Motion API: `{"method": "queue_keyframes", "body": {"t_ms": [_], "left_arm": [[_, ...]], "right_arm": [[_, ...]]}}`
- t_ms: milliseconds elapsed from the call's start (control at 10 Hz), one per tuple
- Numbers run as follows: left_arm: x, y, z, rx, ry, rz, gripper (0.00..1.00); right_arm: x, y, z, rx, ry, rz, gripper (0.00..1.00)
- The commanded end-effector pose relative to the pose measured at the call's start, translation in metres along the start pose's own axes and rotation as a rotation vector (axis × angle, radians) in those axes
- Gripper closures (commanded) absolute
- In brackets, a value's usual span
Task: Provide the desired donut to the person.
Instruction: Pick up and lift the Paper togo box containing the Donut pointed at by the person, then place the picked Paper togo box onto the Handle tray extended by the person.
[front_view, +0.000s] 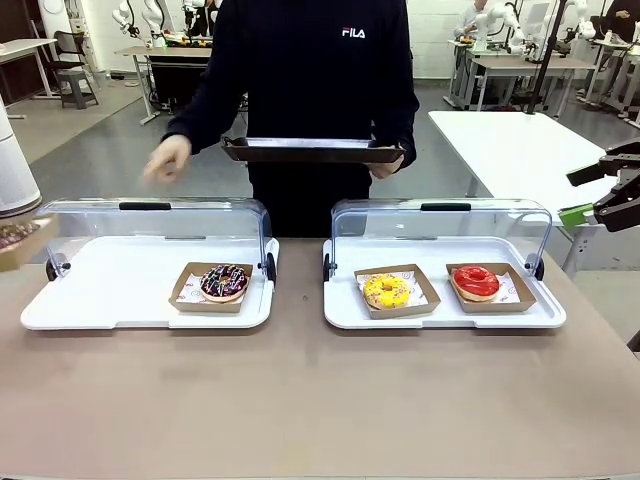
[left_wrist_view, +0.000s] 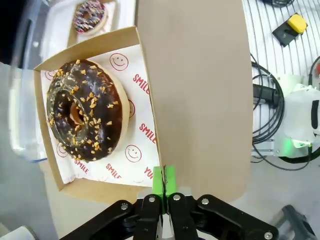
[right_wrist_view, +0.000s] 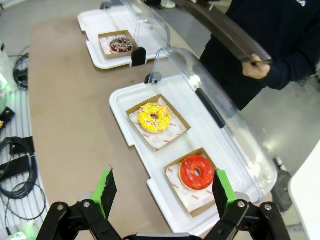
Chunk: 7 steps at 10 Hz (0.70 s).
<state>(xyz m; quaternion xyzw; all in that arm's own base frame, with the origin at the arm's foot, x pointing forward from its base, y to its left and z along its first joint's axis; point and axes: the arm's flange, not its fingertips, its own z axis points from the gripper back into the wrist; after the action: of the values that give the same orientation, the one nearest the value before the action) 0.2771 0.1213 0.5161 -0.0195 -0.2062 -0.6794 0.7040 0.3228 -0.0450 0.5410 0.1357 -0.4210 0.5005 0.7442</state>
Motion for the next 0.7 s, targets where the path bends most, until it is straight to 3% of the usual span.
{"method": "queue_keyframes", "body": {"t_ms": [0,100,200,600], "left_arm": [[0.012,-0.03,-0.007,0.077,0.015,-0.066,1.0],[0.014,-0.023,-0.01,0.045,0.025,-0.074,1.0],[0.007,-0.006,0.017,0.048,0.0,-0.024,1.0],[0.007,-0.006,0.017,0.048,0.0,-0.024,1.0]], "right_arm": [[0.0,-0.001,-0.002,0.011,-0.018,0.005,0.0],[0.0,-0.001,-0.002,0.011,-0.018,0.005,0.0],[0.0,-0.001,-0.002,0.011,-0.018,0.005,0.0],[0.0,-0.001,-0.002,0.011,-0.018,0.005,0.0]]}}
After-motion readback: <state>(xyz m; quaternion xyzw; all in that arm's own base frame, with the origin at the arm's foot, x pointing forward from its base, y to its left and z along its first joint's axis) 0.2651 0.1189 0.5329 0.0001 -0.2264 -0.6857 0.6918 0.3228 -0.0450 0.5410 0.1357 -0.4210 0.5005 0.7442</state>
